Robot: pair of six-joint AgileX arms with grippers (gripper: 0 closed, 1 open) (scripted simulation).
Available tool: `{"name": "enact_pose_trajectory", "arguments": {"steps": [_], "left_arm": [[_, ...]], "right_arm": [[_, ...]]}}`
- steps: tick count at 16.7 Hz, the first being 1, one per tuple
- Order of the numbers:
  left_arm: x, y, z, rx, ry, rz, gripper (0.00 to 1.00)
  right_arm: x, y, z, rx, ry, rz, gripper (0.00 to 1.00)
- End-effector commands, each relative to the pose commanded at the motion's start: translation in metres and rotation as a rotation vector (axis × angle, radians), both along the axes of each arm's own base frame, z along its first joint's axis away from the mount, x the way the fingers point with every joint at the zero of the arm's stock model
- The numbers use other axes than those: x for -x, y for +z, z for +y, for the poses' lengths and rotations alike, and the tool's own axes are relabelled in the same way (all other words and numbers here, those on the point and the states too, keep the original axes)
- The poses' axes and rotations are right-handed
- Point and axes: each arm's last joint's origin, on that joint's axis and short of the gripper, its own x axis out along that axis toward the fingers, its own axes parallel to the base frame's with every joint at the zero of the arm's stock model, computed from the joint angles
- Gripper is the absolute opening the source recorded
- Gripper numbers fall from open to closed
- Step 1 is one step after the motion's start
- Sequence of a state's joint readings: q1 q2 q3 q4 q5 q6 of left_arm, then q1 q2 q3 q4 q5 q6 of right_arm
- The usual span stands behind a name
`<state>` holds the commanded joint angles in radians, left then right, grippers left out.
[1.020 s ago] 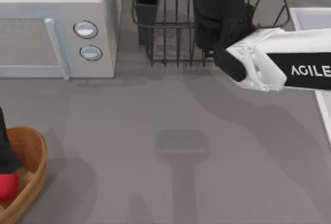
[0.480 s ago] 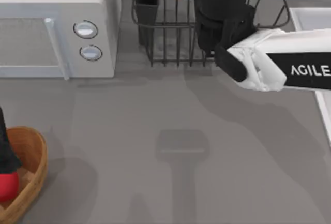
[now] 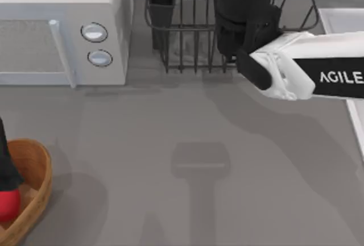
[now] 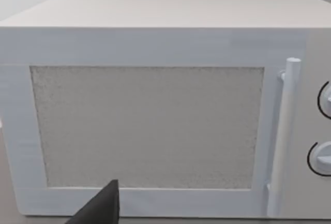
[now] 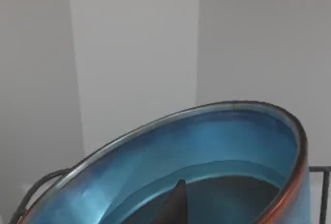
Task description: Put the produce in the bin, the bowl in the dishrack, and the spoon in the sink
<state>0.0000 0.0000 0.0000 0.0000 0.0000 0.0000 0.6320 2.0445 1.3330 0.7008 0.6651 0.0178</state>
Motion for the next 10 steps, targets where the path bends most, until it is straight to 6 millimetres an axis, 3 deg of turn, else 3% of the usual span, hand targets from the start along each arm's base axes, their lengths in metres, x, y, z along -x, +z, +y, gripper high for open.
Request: {"name": "enact_pose_trajectory", "arguments": {"steps": [2, 10], "left_arm": [[0.0, 0.0, 0.0, 0.0, 0.0, 0.0, 1.0], [0.0, 0.0, 0.0, 0.0, 0.0, 0.0, 1.0]], "right_arm": [[0.0, 0.0, 0.0, 0.0, 0.0, 0.0, 1.0], [0.0006, 0.0002, 0.0008, 0.0, 0.002, 0.0, 1.0]]}}
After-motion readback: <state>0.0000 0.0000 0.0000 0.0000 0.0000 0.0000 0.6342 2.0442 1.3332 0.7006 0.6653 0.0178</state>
